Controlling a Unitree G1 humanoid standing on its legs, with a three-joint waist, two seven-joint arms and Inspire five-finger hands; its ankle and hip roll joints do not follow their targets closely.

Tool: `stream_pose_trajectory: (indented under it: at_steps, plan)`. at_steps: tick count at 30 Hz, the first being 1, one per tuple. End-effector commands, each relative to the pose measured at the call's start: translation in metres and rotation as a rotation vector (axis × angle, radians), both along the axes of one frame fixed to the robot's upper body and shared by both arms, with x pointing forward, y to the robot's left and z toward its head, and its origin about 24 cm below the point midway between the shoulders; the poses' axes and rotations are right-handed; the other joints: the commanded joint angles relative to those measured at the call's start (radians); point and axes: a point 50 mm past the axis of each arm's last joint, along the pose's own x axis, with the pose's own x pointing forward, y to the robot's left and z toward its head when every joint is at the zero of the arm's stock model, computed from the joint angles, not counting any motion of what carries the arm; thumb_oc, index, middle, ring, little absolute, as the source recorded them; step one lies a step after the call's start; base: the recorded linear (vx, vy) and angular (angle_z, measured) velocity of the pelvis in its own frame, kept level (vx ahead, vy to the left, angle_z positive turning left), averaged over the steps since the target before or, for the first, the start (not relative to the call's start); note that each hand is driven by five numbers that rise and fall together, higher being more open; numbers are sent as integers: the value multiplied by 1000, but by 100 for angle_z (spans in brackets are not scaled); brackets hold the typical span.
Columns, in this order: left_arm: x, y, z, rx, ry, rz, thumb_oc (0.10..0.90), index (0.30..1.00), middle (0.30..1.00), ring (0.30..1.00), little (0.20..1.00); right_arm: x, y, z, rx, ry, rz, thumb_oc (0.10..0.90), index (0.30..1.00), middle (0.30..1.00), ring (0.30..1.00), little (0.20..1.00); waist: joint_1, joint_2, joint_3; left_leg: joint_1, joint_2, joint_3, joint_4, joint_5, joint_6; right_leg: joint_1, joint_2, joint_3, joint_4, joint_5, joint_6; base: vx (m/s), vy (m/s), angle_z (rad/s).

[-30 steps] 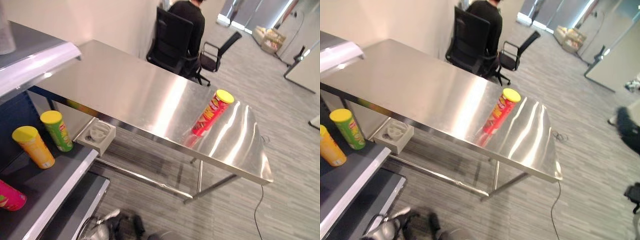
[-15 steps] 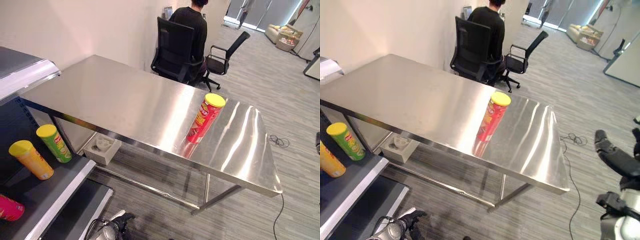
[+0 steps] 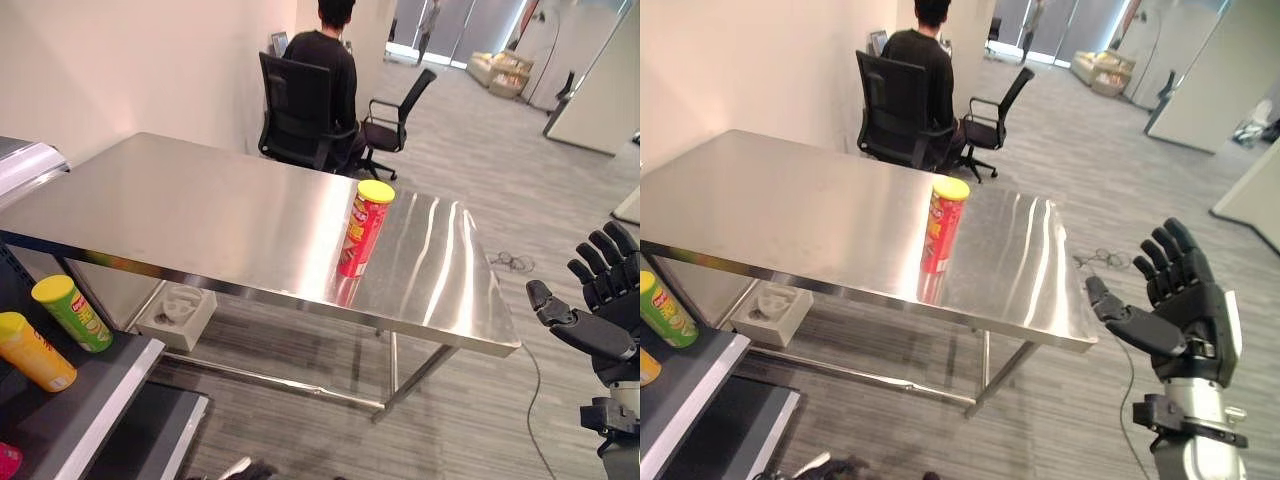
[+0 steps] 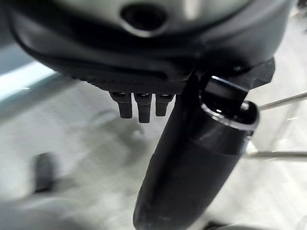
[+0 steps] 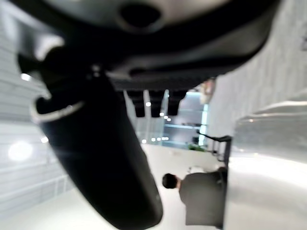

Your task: Put the goods on the table back onto the shelves and tidy them up.

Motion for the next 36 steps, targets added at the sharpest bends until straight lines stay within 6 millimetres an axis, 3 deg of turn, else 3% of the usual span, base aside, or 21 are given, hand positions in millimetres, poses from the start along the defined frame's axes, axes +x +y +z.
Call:
stream_pose_trajectory:
  at_steps: [1, 11, 19, 36]
  plan:
    - [62, -18, 16, -66, -181, -114, 800, 900, 900, 900, 900, 10, 5, 52, -97, -265, 48, 800, 900, 900, 900, 900, 35, -11, -1, -2, -64, 60, 11, -53, 117, -46, 49, 51, 100, -97, 52, 9, -16, -24]
    - [74, -22, 24, -88, -224, -202, 800, 900, 900, 900, 900, 22, 17, 43, -65, -206, 177, 800, 900, 900, 900, 900, 62, 11, 10, -1, -34, 49, 15, -37, 99, -35, 62, 42, 108, -124, 35, 7, -50, -7]
    - [78, -25, 26, -100, -240, -216, 800, 900, 900, 900, 900, 30, 13, 38, -43, -190, 169, 800, 900, 900, 900, 900, 86, 21, 9, -8, -14, 19, 16, -25, 86, -20, 68, 13, 117, -147, 22, 13, -43, 4]
    - [88, -32, 30, -107, -274, -217, 800, 900, 900, 900, 900, 57, 9, 48, 7, -235, 196, 800, 900, 900, 900, 900, 154, 30, -1, -24, 4, -44, 14, -7, 69, 13, 64, -50, 121, -170, 4, 4, -18, 10]
